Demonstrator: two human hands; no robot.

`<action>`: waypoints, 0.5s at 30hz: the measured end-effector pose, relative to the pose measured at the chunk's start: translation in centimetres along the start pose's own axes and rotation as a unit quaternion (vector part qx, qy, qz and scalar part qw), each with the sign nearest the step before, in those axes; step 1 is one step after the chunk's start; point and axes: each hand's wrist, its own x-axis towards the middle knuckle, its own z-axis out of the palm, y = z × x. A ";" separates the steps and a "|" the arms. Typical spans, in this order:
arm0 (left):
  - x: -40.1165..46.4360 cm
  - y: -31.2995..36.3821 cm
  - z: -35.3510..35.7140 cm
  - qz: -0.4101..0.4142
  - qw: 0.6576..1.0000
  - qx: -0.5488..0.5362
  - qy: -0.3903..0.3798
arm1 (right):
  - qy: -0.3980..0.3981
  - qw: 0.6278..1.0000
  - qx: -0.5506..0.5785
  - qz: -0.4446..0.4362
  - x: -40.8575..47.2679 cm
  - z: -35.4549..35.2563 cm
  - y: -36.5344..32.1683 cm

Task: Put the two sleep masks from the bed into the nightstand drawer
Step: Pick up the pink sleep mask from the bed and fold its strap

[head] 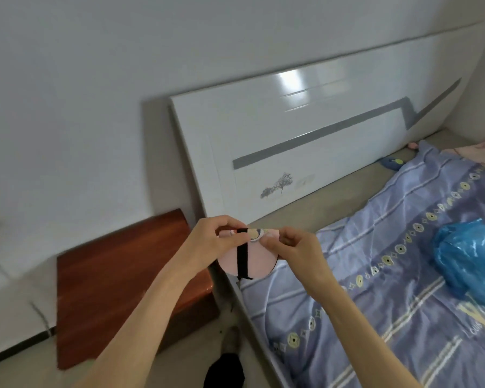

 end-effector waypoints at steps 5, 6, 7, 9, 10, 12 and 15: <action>-6.2 -2.6 0.5 -0.029 0.999 -0.008 0.045 | -0.060 0.998 0.003 0.024 -4.1 2.5 1.7; -7.3 -3.1 0.1 -0.039 0.998 -0.012 0.052 | -0.072 0.997 0.000 0.025 -4.6 3.3 1.8; -8.2 -3.7 -0.3 -0.048 0.997 -0.020 0.057 | -0.084 0.996 -0.005 0.027 -5.0 4.0 1.9; -9.9 -5.1 -1.0 -0.062 0.995 -0.038 0.070 | -0.110 0.993 -0.020 0.033 -5.7 5.7 2.5; -10.7 -5.9 -1.3 -0.069 0.993 -0.047 0.079 | -0.122 0.991 -0.029 0.042 -5.9 6.6 3.0; -12.1 -8.1 -1.7 -0.089 0.988 -0.063 0.108 | -0.141 0.987 -0.041 0.059 -6.4 8.6 4.3; -14.2 -13.3 -2.1 -0.130 0.976 -0.081 0.155 | -0.159 0.980 -0.064 0.098 -6.8 11.6 7.6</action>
